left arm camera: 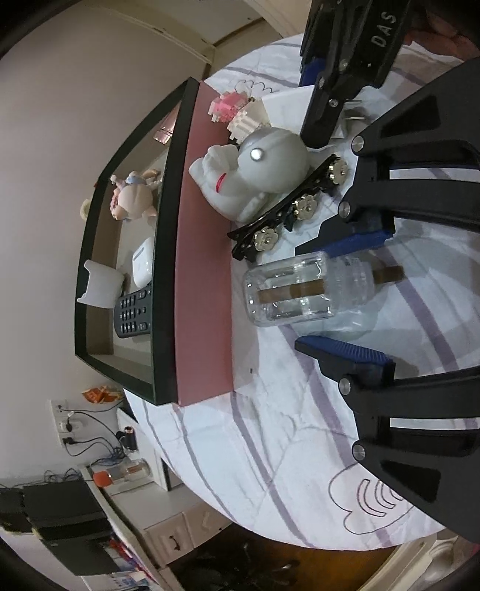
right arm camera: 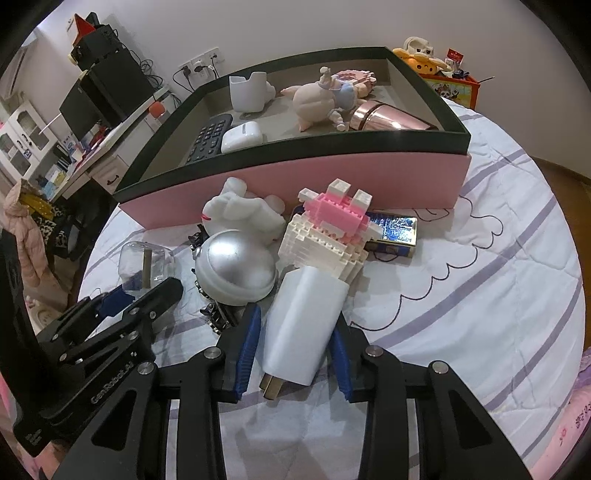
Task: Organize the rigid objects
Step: 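Grasp the clear glass bottle with the left gripper while the right grasps the white charger, then carry the glass bottle and charger into the tray and open both grippers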
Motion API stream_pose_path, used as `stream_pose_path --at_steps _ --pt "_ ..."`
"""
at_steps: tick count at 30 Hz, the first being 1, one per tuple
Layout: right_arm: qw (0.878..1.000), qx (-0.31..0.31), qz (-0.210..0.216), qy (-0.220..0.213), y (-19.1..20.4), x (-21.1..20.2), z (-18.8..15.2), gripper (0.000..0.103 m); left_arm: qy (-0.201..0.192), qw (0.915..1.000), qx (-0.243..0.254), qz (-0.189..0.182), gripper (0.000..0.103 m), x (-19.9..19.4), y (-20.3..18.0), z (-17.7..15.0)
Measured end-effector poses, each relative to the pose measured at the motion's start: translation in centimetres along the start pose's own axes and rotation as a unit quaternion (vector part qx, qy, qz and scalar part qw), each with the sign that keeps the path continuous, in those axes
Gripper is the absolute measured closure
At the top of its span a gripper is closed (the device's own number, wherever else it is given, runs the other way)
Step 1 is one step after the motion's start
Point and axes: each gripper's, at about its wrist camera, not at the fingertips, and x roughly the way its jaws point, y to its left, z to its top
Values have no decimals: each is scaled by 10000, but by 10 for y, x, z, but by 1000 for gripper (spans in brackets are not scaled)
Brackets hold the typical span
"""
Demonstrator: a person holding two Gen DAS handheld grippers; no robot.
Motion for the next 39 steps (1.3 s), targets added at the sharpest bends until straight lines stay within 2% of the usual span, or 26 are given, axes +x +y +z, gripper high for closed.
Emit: stream_pose_path --at_steps 4,5,8,16,26,31,36,39 --pt "10000 4 0 -40 0 -2 -2 73 -24 10000 -1 -69 63 1 1 1" --pt "10000 10 5 -51 0 -3 -3 74 -32 9999 -5 -95 71 0 2 1" --pt "10000 -2 13 -60 0 -5 -5 77 -44 9999 -33 -158 71 -2 4 0" --pt "9999 76 36 -150 -7 -16 -14 77 -129 9995 -89 -266 71 -12 8 -5" --pt "9988 206 168 -400 -18 -47 -15 77 -347 9984 -225 -385 71 -51 26 -1" --pt "9974 31 229 -684 -9 -69 1 77 -554 9973 -156 -460 71 -73 25 18" --pt "9936 -385 79 -1058 6 -90 50 77 -844 9951 25 -509 71 -89 18 59" --pt "9921 -577 18 -1117 14 -89 77 77 -930 9942 88 -528 71 -88 15 85"
